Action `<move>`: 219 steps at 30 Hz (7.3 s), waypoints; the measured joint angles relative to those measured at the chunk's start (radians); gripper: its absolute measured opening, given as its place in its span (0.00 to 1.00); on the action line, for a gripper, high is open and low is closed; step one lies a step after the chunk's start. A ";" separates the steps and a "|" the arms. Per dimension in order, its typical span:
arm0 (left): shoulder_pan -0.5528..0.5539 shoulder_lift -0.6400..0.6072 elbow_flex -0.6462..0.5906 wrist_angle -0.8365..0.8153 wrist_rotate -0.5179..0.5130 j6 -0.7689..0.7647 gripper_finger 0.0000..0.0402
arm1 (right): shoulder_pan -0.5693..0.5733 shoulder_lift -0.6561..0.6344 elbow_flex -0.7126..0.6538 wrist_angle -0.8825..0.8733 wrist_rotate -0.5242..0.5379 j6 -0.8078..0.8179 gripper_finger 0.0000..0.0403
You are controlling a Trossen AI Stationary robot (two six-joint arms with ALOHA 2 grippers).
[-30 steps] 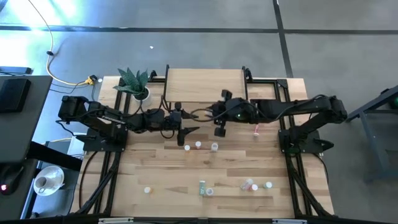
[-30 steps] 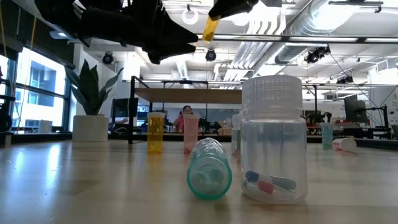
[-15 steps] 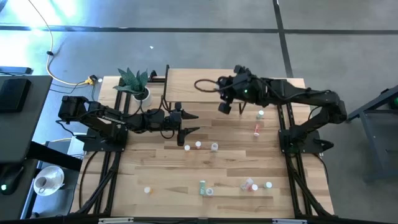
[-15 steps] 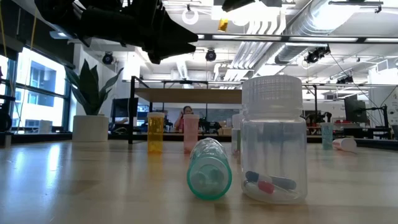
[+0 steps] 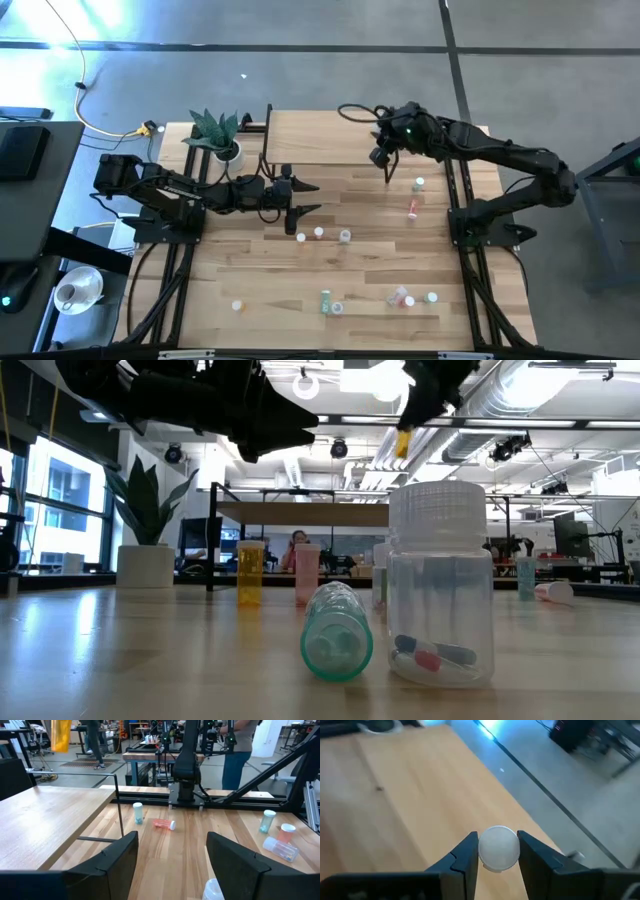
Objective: Pick and place medicine bottles onto shelf by color
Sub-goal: Put the top left orange pill bottle on the shelf, then put the top left pink pill bottle on the shelf
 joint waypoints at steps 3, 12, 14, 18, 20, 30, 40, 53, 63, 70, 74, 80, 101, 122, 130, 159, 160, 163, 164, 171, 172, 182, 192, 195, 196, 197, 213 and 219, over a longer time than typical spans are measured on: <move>0.000 0.000 0.000 0.000 0.000 0.000 0.56 | -0.071 0.016 -0.011 0.020 -0.029 0.005 0.26; 0.000 0.000 0.000 0.002 0.000 0.000 0.56 | -0.225 0.095 -0.008 0.065 -0.141 0.049 0.26; 0.000 0.000 0.000 0.002 0.000 0.000 0.56 | -0.252 0.121 0.016 0.059 -0.159 0.059 0.26; 0.000 0.000 0.000 0.002 0.000 0.000 0.56 | -0.291 0.169 0.090 0.039 -0.205 0.081 0.26; 0.000 0.000 0.000 0.002 0.000 0.000 0.56 | -0.298 0.189 0.115 0.023 -0.205 0.094 0.26; 0.000 0.000 0.000 0.001 0.000 0.000 0.56 | -0.301 0.273 0.118 -0.019 -0.242 0.102 0.26; 0.000 0.000 0.000 0.001 0.000 0.000 0.56 | -0.301 0.319 0.118 -0.025 -0.231 0.071 0.26; 0.000 0.000 0.000 0.001 0.000 0.000 0.56 | -0.301 0.319 0.118 -0.032 -0.222 0.070 0.28; 0.000 0.000 0.000 0.001 0.000 0.000 0.56 | -0.301 0.319 0.118 -0.032 -0.200 0.069 0.45; 0.000 0.000 0.000 0.001 0.000 0.000 0.56 | -0.301 0.287 0.123 -0.041 -0.204 0.070 0.47; 0.000 0.000 0.000 0.000 0.000 0.000 0.56 | -0.298 0.241 0.151 -0.074 -0.214 0.079 0.47; 0.000 0.000 0.000 -0.011 0.001 0.000 0.56 | -0.241 0.132 0.151 -0.163 -0.246 0.078 0.47; -0.008 0.000 0.071 -0.193 0.086 -0.057 0.56 | 0.217 -0.354 -0.436 0.141 -0.230 0.279 0.47; -0.144 0.000 0.304 -0.810 0.000 -0.077 0.56 | 0.435 -0.373 -0.662 0.501 -0.038 0.261 0.47; -0.128 0.000 0.410 -0.902 0.011 -0.079 0.56 | 0.435 -0.373 -0.662 0.500 -0.038 0.287 0.47; -0.130 0.362 0.636 -1.129 -0.009 -0.053 0.56 | 0.435 -0.373 -0.666 0.469 -0.038 0.268 0.47; -0.130 0.362 0.636 -1.141 -0.009 -0.060 0.56 | 0.435 -0.373 -0.666 0.470 -0.038 0.268 0.47; -0.130 0.362 0.635 -1.146 -0.010 -0.073 0.56 | 0.435 -0.373 -0.666 0.470 -0.038 0.268 0.47; -0.130 0.362 0.635 -1.147 -0.012 -0.078 0.56 | 0.435 -0.373 -0.666 0.470 -0.038 0.268 0.47; -0.131 0.362 0.635 -1.146 -0.026 -0.086 0.56 | 0.435 -0.372 -0.666 0.469 -0.038 0.269 0.47; -0.131 0.362 0.635 -1.145 -0.026 -0.093 0.56 | 0.435 -0.372 -0.666 0.468 -0.038 0.269 0.47; -0.130 0.406 0.632 -1.152 -0.028 -0.109 0.56 | 0.435 -0.372 -0.666 0.469 -0.038 0.270 0.47; -0.130 0.429 0.634 -1.145 -0.031 -0.132 0.56 | 0.435 -0.372 -0.666 0.467 -0.038 0.271 0.47; -0.130 0.442 0.635 -1.147 -0.031 -0.140 0.56 | 0.435 -0.372 -0.666 0.467 -0.038 0.271 0.47; -0.130 0.443 0.633 -1.153 -0.032 -0.143 0.56 | 0.435 -0.372 -0.666 0.466 -0.038 0.271 0.47; -0.130 0.445 0.633 -1.147 -0.032 -0.143 0.56 | 0.435 -0.372 -0.666 0.466 -0.038 0.271 0.47; -0.130 0.449 0.635 -1.153 -0.034 -0.150 0.42 | 0.435 -0.372 -0.666 0.466 -0.038 0.270 0.47; -0.130 0.449 0.635 -1.153 -0.022 -0.145 0.33 | 0.435 -0.372 -0.666 0.467 -0.038 0.269 0.47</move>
